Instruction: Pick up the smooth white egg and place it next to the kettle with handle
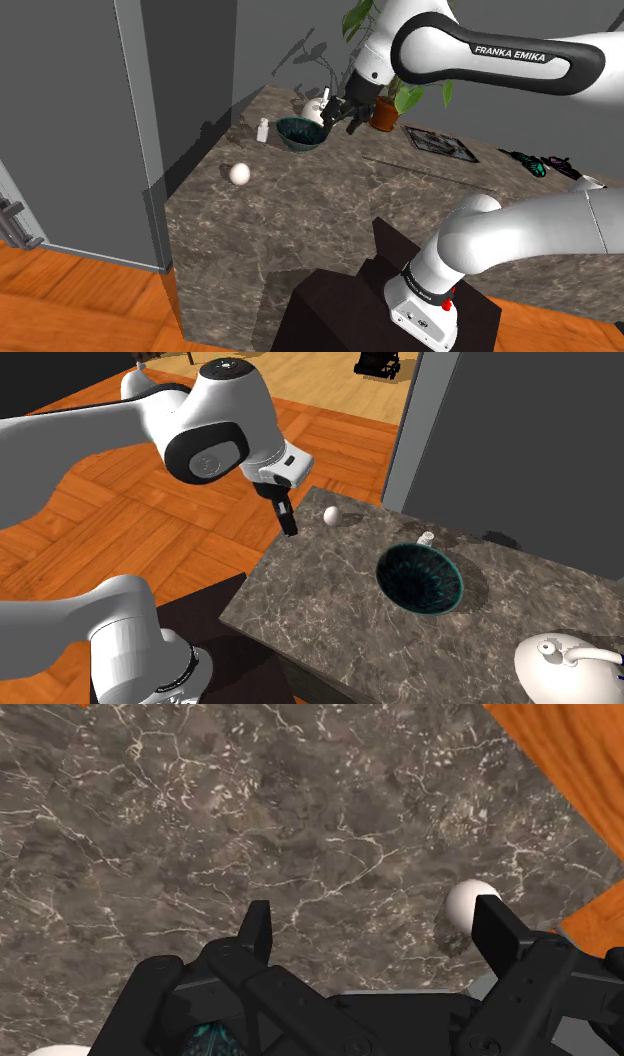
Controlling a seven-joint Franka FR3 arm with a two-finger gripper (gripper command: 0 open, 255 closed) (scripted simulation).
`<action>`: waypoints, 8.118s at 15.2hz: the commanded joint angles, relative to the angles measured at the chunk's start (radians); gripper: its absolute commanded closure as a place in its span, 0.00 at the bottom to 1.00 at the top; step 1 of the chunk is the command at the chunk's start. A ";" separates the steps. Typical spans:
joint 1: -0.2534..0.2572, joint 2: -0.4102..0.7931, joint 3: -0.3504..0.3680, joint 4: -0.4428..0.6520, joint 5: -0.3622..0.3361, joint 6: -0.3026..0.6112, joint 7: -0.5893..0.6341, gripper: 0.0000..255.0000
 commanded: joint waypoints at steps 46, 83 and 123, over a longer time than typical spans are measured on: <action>-0.279 0.936 0.474 0.217 -0.984 0.777 1.287 1.00; -0.333 0.605 0.553 0.367 -0.342 0.468 0.748 1.00; -0.474 0.566 0.021 0.433 0.031 0.403 -0.146 1.00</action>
